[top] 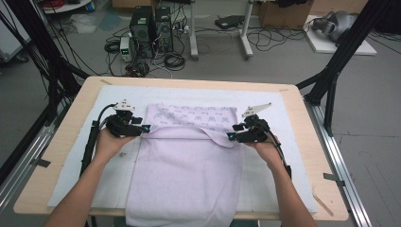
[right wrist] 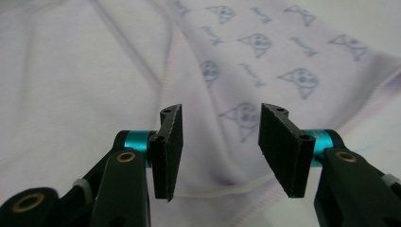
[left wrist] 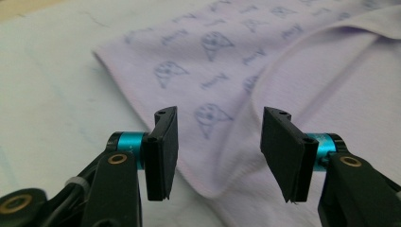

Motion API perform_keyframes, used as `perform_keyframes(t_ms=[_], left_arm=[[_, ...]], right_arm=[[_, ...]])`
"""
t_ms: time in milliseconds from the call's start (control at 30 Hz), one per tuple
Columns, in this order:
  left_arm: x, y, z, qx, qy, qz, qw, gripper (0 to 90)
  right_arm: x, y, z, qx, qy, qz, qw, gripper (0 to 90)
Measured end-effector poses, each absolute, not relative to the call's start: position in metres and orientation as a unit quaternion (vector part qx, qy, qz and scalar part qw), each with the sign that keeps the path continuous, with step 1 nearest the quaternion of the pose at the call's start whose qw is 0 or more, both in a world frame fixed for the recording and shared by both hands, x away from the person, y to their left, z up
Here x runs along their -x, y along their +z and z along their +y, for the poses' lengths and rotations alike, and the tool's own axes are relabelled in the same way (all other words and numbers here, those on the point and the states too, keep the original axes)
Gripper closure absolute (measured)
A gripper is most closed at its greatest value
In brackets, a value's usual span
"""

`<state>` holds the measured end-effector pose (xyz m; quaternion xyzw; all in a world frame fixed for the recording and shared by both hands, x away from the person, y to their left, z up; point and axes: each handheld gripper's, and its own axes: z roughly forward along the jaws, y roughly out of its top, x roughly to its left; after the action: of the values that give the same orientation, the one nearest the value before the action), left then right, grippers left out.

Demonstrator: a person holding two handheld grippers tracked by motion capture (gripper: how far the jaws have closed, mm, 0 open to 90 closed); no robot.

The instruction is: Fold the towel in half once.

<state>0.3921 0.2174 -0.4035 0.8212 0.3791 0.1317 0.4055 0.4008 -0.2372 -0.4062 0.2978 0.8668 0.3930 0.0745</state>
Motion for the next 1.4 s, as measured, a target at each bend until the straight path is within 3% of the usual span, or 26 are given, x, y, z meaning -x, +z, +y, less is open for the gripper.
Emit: perform_keyframes(t_ms=[167, 267, 400, 433, 467, 533, 733, 833, 900, 967, 1033, 1233, 1367, 1400], left_arm=[[-0.380, -0.423, 0.219, -0.825, 0.105, 0.374, 0.410, 47.8], [-0.377, -0.425, 0.214, -0.842, 0.099, 0.356, 0.393, 54.2], [-0.376, -0.428, 0.209, -0.856, 0.097, 0.336, 0.382, 74.3], [-0.376, -0.429, 0.208, -0.859, 0.098, 0.334, 0.374, 80.9], [-0.376, -0.430, 0.208, -0.861, 0.099, 0.332, 0.372, 84.3], [-0.374, -0.427, 0.211, -0.857, 0.103, 0.334, 0.378, 86.4], [-0.367, -0.413, 0.229, -0.846, 0.121, 0.343, 0.391, 86.4], [-0.364, -0.410, 0.235, -0.842, 0.117, 0.350, 0.394, 78.5], [-0.363, -0.408, 0.234, -0.841, 0.107, 0.347, 0.400, 66.0], [-0.362, -0.409, 0.228, -0.846, 0.106, 0.338, 0.399, 60.6], [-0.362, -0.413, 0.220, -0.856, 0.101, 0.323, 0.391, 57.1], [-0.365, -0.431, 0.204, -0.883, 0.098, 0.313, 0.336, 62.7], [-0.365, -0.430, 0.203, -0.881, 0.112, 0.311, 0.339, 82.5], [-0.365, -0.429, 0.203, -0.882, 0.118, 0.309, 0.336, 84.0]], right_arm=[[-0.389, -0.421, -0.230, -0.285, 0.381, 0.877, 0.070, 49.7], [-0.385, -0.427, -0.228, -0.283, 0.374, 0.881, 0.065, 50.4], [-0.382, -0.435, -0.226, -0.274, 0.346, 0.895, 0.066, 65.3], [-0.382, -0.434, -0.227, -0.273, 0.350, 0.894, 0.062, 74.4], [-0.382, -0.433, -0.227, -0.271, 0.347, 0.896, 0.066, 81.3], [-0.382, -0.430, -0.231, -0.269, 0.347, 0.896, 0.069, 85.9], [-0.379, -0.423, -0.251, -0.277, 0.358, 0.889, 0.072, 86.8], [-0.377, -0.418, -0.262, -0.289, 0.373, 0.879, 0.070, 85.7], [-0.376, -0.416, -0.265, -0.291, 0.384, 0.874, 0.063, 76.8], [-0.374, -0.415, -0.262, -0.287, 0.393, 0.872, 0.058, 64.6], [-0.372, -0.415, -0.257, -0.277, 0.392, 0.875, 0.059, 59.7], [-0.372, -0.426, -0.242, -0.264, 0.348, 0.898, 0.053, 57.2], [-0.376, -0.432, -0.240, -0.272, 0.341, 0.899, 0.051, 71.6], [-0.377, -0.432, -0.240, -0.273, 0.340, 0.899, 0.050, 76.6]])
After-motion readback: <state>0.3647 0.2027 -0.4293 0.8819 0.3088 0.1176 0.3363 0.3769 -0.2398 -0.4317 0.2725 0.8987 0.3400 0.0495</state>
